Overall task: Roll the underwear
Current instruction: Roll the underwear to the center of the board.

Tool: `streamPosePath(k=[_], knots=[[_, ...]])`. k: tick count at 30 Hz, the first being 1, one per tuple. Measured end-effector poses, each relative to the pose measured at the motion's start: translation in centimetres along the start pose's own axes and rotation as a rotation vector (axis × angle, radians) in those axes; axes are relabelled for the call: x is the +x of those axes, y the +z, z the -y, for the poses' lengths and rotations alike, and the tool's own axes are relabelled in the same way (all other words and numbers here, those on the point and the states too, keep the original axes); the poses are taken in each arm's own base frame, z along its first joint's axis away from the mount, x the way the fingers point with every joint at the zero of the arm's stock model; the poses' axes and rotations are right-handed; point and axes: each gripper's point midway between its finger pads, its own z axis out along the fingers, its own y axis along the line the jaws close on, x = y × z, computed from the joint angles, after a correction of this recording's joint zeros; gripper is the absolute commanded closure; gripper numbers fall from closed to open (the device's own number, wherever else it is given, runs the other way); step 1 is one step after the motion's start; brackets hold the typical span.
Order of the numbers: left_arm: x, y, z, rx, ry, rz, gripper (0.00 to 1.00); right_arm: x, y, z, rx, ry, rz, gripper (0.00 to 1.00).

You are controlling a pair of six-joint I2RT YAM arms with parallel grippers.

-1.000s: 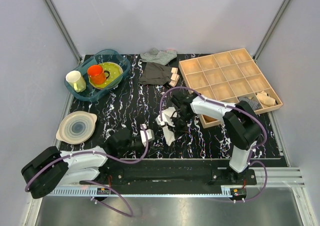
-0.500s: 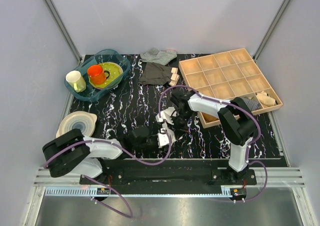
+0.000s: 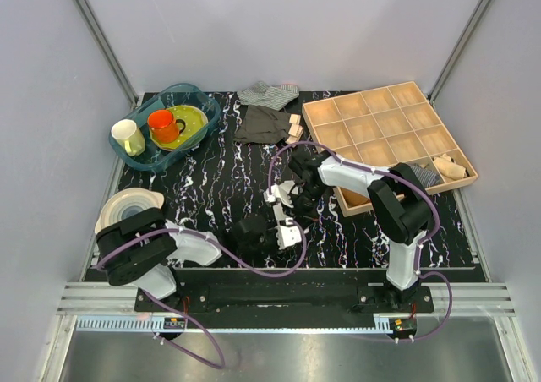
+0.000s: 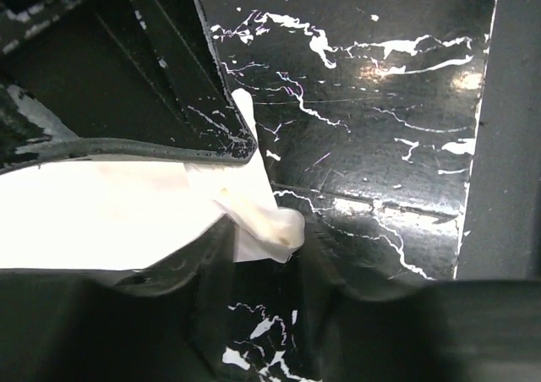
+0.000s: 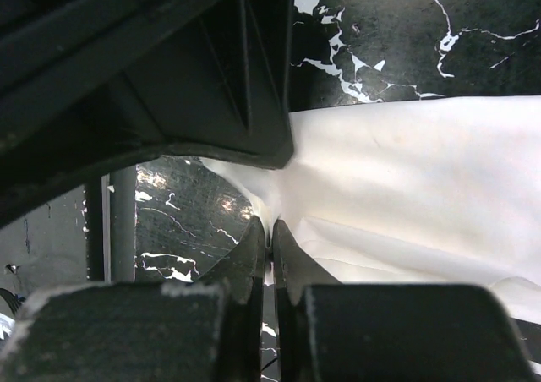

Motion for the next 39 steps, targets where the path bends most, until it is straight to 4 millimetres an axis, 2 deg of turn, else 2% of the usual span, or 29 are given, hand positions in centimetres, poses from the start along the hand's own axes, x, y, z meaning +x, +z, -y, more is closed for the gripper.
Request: streamPosePath(k=[4,9,14,18,24,25,27,31,33,35,36,39], knots=[[0.3,0.5,-0.2,-0.01,-0.026,-0.023,1.0,0.0,0.0,0.0,0.0,0.008,0.0,0.88],[0.3,1.3,-0.3,0.009,-0.097,-0.049,1.0,0.1,-0.1,0.0,0.003,0.031,0.003,0.73],[0.5,1.5,-2.0,0.041,-0.277,-0.039,1.0,0.7,-0.8,0.6,0.021,0.09,0.02,0.64],[0.6,1.6,-2.8,0.101,-0.396,-0.015,1.0,1.5,-2.0,2.1,0.079,0.151,0.05,0.56],[-0.8,2.3,-2.7,0.257,-0.489,0.035,1.0,3.5,-4.6,3.0,0.177,0.241,0.068,0.51],[-0.9,2.4,-2.8,0.273,-0.526,0.033,1.0,3.6,-5.2,3.1,0.195,0.234,0.078,0.51],[0.1,2.4,-3.3,0.275,-0.611,-0.004,1.0,3.3,-6.4,2.6,0.218,0.206,0.099,0.5],[0.7,2.1,-4.2,0.311,-0.772,-0.018,1.0,1.2,-9.3,1.7,0.297,0.079,0.15,0.49],[0.9,2.0,-4.5,0.328,-0.822,-0.019,1.0,0.3,-10.1,1.3,0.312,0.028,0.175,0.46],[0.9,1.9,-4.6,0.346,-0.867,-0.02,1.0,-0.4,-10.4,0.8,0.305,-0.045,0.201,0.41],[0.9,1.9,-4.7,0.354,-0.886,-0.022,1.0,-0.6,-10.2,0.3,0.288,-0.087,0.215,0.34],[1.0,1.8,-4.8,0.376,-0.94,-0.032,1.0,-0.2,-9.0,-1.0,0.233,-0.209,0.227,0.27]])
